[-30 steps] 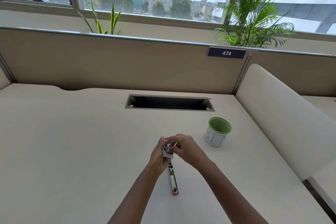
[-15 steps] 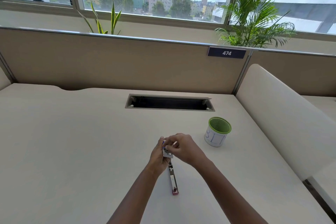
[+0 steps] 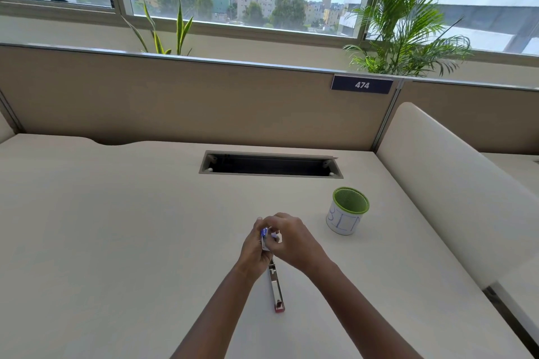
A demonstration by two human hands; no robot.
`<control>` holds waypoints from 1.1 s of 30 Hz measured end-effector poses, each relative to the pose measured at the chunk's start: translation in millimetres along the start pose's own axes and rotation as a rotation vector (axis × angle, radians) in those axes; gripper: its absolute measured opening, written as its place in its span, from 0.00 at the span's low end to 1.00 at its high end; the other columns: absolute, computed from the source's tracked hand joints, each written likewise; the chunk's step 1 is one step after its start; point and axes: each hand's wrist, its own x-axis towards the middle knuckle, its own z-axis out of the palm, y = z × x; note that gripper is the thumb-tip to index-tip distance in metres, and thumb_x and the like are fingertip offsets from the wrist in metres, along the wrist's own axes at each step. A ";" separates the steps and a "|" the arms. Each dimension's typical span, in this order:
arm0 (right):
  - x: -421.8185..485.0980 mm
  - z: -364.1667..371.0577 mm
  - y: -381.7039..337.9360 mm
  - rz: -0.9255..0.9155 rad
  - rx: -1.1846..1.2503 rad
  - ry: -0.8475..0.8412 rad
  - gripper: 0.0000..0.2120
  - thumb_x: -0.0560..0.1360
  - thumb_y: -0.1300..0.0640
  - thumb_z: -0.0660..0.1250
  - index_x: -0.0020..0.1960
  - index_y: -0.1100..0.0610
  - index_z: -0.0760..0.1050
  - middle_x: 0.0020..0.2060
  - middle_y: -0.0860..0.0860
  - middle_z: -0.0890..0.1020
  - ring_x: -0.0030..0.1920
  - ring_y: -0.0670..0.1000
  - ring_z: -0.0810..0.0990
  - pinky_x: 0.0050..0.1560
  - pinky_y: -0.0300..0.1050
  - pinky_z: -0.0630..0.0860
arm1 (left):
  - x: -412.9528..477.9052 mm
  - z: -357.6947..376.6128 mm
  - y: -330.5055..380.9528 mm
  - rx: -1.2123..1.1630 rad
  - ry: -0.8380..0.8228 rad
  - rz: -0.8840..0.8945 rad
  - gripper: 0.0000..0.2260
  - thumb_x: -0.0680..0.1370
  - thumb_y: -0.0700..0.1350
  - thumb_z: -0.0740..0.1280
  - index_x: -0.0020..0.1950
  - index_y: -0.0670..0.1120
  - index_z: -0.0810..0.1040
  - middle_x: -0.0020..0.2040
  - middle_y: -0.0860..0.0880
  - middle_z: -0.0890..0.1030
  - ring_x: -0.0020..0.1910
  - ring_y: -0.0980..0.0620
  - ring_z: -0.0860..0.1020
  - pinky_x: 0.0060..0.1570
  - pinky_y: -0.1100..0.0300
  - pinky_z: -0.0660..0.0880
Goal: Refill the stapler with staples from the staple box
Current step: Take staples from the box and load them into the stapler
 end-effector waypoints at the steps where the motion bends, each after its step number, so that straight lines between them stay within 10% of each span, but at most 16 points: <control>1: 0.4 -0.4 0.8 0.002 0.029 0.012 0.12 0.72 0.67 0.63 0.54 0.59 0.78 0.50 0.57 0.81 0.44 0.47 0.75 0.38 0.22 0.65 | 0.2 -0.7 0.1 -0.017 -0.008 0.002 0.14 0.82 0.44 0.54 0.44 0.41 0.75 0.34 0.46 0.79 0.25 0.58 0.79 0.25 0.69 0.76; 18: 6.3 -7.7 16.6 0.611 1.223 0.151 0.13 0.76 0.66 0.54 0.41 0.62 0.76 0.36 0.56 0.79 0.36 0.50 0.77 0.31 0.33 0.78 | -0.3 -2.2 1.5 -0.086 -0.057 0.016 0.14 0.81 0.51 0.54 0.46 0.46 0.75 0.35 0.47 0.78 0.24 0.56 0.78 0.26 0.69 0.76; 25: 9.6 3.2 27.9 0.300 0.362 0.099 0.09 0.74 0.64 0.63 0.49 0.57 0.80 0.31 0.47 0.75 0.29 0.39 0.72 0.30 0.26 0.67 | 4.2 -4.4 -3.3 0.047 -0.100 0.039 0.18 0.81 0.53 0.52 0.49 0.43 0.76 0.43 0.43 0.79 0.39 0.50 0.78 0.31 0.65 0.77; 33: 15.8 4.3 28.3 0.136 0.029 0.094 0.07 0.73 0.64 0.66 0.50 0.61 0.80 0.47 0.60 0.77 0.40 0.47 0.73 0.34 0.25 0.67 | 7.7 -6.4 -5.0 -0.001 -0.086 0.014 0.16 0.81 0.51 0.55 0.46 0.43 0.77 0.34 0.47 0.80 0.28 0.56 0.79 0.28 0.66 0.76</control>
